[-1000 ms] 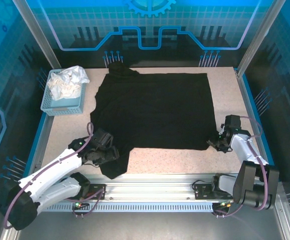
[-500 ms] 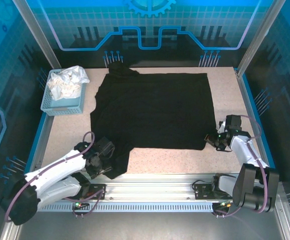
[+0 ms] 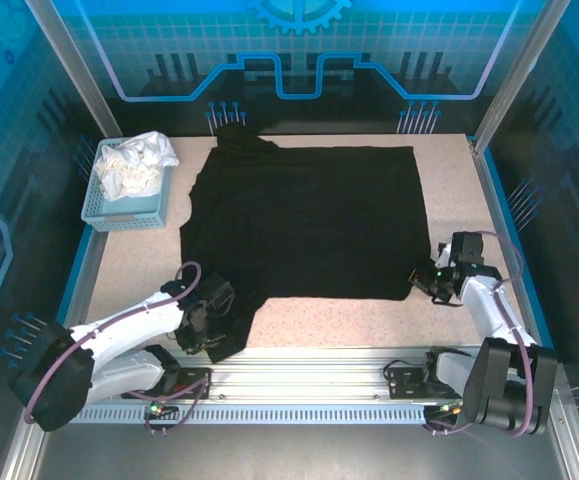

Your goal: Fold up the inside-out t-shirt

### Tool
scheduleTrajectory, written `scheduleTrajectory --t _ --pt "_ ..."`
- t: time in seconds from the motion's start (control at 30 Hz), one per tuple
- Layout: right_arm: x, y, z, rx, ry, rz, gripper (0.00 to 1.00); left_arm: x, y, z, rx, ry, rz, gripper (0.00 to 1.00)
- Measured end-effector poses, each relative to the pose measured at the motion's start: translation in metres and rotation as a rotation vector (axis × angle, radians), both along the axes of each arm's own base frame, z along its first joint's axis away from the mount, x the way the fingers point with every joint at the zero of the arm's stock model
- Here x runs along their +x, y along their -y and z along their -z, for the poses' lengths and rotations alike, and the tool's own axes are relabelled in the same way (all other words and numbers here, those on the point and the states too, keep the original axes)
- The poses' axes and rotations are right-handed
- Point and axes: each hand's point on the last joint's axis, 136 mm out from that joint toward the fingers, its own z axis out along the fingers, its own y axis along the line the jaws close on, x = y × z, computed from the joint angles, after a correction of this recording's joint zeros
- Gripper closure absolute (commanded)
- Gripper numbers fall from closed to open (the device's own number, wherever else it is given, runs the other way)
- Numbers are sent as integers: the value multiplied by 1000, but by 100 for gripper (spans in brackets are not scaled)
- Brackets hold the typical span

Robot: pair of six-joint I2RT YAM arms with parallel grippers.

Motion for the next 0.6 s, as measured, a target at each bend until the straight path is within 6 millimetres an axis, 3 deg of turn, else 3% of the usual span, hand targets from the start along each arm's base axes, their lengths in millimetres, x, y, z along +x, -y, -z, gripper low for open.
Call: scheduleTrajectory --t 0.13,0.3,0.43,0.6 --pt "-4 4 1 -12 -11 16 100 -2 -4 -1 14 0 24 99" --pt "-11 15 3 -29 -11 64 100 3 -3 -5 -14 35 20 100" --pt "-13 23 1 -39 0 104 100 28 7 -17 -121 150 -28 100" --pt "-12 26 -5 -50 26 115 100 62 8 -48 -207 272 -86 100"
